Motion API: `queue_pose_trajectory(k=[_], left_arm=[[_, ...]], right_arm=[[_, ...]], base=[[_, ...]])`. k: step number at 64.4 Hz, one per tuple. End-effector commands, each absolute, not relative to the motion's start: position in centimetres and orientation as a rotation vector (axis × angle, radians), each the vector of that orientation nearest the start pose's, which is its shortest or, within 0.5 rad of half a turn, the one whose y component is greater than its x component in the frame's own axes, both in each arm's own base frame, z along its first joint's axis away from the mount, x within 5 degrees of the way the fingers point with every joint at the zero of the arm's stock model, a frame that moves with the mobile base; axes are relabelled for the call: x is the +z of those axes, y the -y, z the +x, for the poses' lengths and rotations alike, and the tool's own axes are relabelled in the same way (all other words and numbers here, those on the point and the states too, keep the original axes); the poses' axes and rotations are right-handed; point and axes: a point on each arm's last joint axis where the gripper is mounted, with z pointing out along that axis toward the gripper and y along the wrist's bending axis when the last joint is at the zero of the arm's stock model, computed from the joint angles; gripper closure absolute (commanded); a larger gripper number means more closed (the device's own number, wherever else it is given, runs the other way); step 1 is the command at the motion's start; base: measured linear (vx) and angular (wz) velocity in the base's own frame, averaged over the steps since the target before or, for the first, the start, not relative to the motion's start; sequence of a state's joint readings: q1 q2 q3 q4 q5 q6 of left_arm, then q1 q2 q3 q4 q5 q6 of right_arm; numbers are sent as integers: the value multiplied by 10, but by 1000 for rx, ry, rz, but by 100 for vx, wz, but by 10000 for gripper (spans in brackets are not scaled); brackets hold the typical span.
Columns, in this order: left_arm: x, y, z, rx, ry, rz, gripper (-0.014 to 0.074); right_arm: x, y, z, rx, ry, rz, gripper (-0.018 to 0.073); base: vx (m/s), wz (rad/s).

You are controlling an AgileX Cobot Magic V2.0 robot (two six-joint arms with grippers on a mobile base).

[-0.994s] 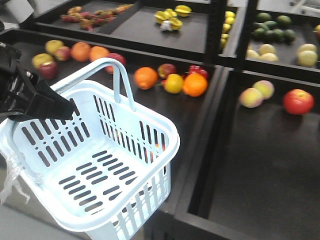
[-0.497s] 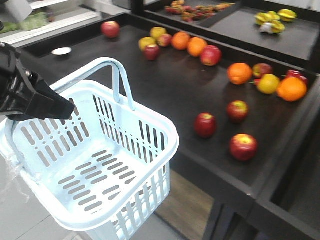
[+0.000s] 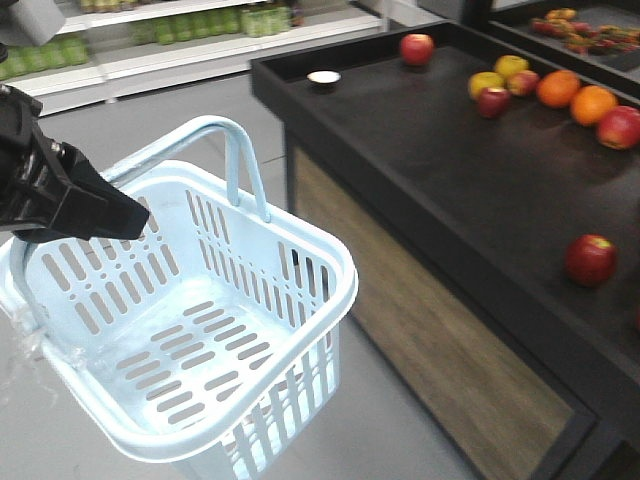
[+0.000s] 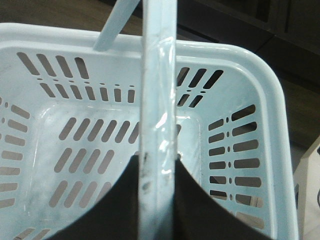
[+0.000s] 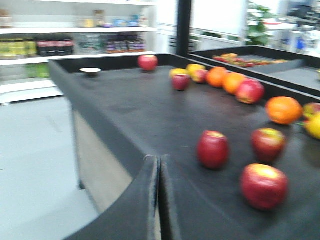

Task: Pick three apples into basket with both arms
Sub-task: 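Hold the basket up with the left gripper while turning the base away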

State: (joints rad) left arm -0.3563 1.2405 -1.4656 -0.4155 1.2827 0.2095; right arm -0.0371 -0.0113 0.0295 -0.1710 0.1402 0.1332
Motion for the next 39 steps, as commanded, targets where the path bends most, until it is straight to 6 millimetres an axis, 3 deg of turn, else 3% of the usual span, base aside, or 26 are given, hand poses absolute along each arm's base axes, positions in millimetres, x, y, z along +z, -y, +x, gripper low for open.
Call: queue_pose_trajectory(k=[1, 39], left_arm=[[450, 112, 190, -667, -2324, 691, 604], [450, 112, 189, -666, -2323, 691, 604]], right_arm=[[195, 3, 57, -81, -1571, -2, 563], [195, 3, 57, -81, -1571, -2, 563]], base=[[-15, 59], [-11, 52]])
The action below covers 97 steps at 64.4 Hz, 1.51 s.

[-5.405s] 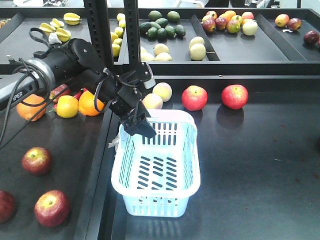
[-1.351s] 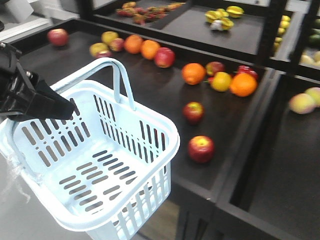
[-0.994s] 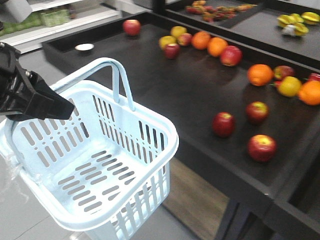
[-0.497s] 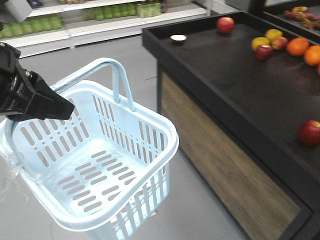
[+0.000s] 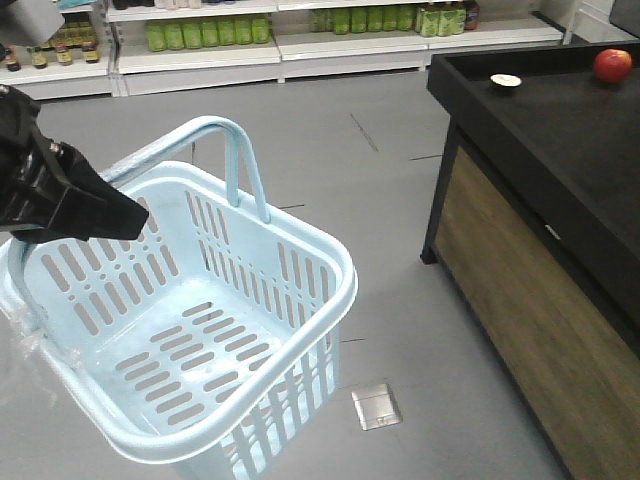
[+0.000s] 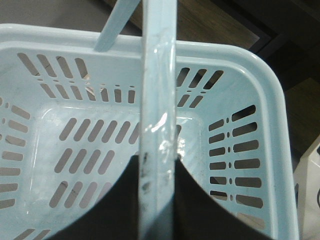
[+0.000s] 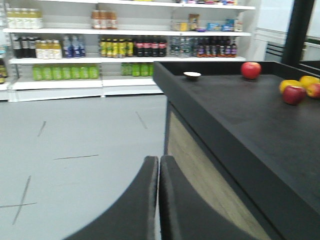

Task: Pick three apples into basket with both arms
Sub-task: 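Hold the basket up with the left gripper while turning the base away, then drive the base across the floor carrying the basket in the left gripper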

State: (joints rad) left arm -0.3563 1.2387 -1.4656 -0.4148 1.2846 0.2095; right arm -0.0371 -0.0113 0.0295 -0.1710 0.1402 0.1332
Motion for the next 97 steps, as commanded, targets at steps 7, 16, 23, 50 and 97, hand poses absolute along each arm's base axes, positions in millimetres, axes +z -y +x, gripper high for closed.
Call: queue_pose_trajectory(k=[7, 16, 23, 50, 97], left_arm=[[450, 112, 189, -666, -2323, 691, 604], [450, 112, 189, -666, -2323, 691, 604], [450, 112, 189, -666, -2323, 691, 604], [450, 112, 189, -666, -2323, 691, 604], [450, 112, 189, -666, -2323, 691, 604]], right_arm=[[195, 3, 57, -81, -1571, -2, 563], [195, 3, 57, -81, -1571, -2, 563], [195, 3, 57, -81, -1571, -2, 563], [195, 3, 57, -81, -1571, -2, 563], [195, 3, 57, -81, -1571, -2, 563]], base=[[-2, 38], [2, 31], [6, 30], [12, 45], [17, 22]])
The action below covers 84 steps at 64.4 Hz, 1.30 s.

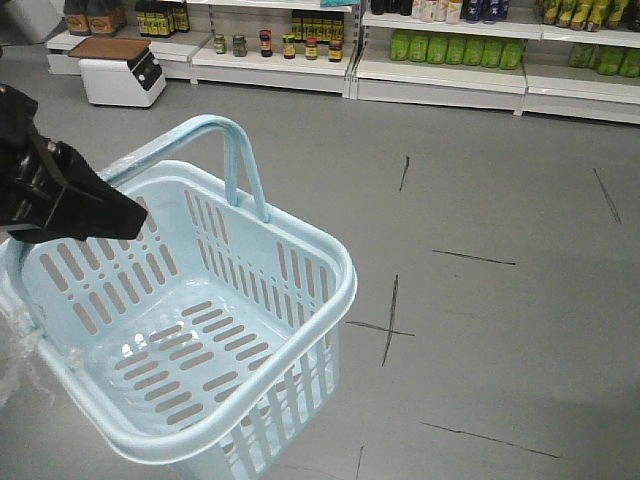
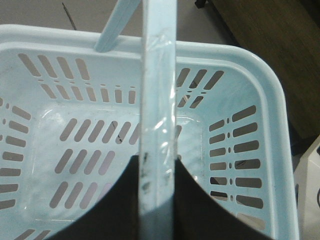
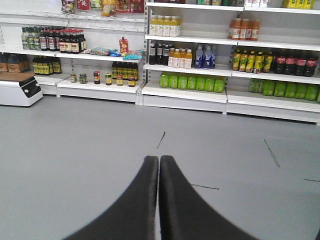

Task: Pick three apples into basket with both arms
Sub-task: 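Drive the base across the floor carrying the basket in the left gripper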

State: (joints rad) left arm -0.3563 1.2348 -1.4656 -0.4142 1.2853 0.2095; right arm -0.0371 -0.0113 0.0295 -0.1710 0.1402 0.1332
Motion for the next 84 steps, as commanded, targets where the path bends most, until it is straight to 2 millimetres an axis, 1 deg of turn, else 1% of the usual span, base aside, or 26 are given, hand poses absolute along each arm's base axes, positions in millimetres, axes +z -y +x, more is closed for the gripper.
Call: queue_pose_trajectory(k=[1, 84], left_arm=[[450, 112, 189, -666, -2323, 691, 604], [450, 112, 189, -666, -2323, 691, 604]], right_arm=[[195, 3, 57, -81, -1571, -2, 563], [195, 3, 57, -81, -1571, -2, 563]], base=[[19, -11], [24, -19]])
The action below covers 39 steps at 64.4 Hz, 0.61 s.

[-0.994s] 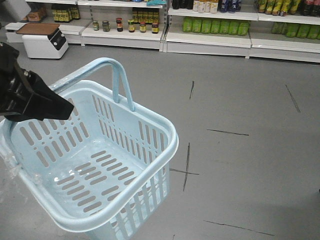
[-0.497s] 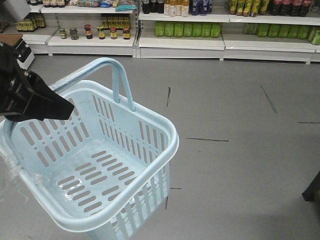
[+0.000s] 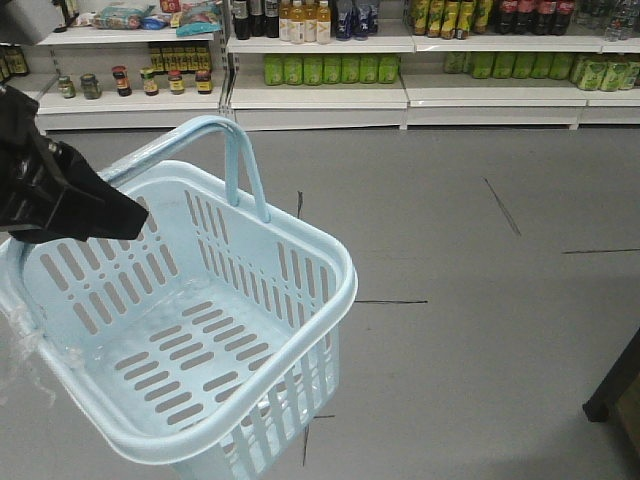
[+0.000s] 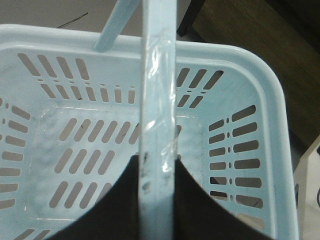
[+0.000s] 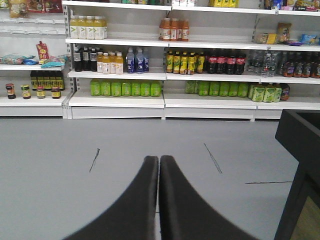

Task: Pick three apples into basket with both arms
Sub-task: 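Drive the base across the floor carrying the basket in the left gripper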

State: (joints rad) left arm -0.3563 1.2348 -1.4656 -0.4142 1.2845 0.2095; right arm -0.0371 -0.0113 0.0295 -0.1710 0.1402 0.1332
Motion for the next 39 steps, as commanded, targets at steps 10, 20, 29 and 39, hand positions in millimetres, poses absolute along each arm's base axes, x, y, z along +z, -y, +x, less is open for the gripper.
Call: queue_pose_trajectory(k=[10, 20, 29, 39], left_arm=[[450, 112, 189, -666, -2323, 691, 604], [450, 112, 189, -666, -2323, 691, 604], [450, 112, 189, -666, -2323, 691, 604], [450, 112, 189, -666, -2323, 691, 604]], right_arm=[[195, 3, 57, -81, -1571, -2, 563], [195, 3, 57, -81, -1571, -2, 563], [195, 3, 57, -81, -1571, -2, 563], [195, 3, 57, -81, -1571, -2, 563]], base=[[23, -17], [21, -21], [20, -24], [19, -28]])
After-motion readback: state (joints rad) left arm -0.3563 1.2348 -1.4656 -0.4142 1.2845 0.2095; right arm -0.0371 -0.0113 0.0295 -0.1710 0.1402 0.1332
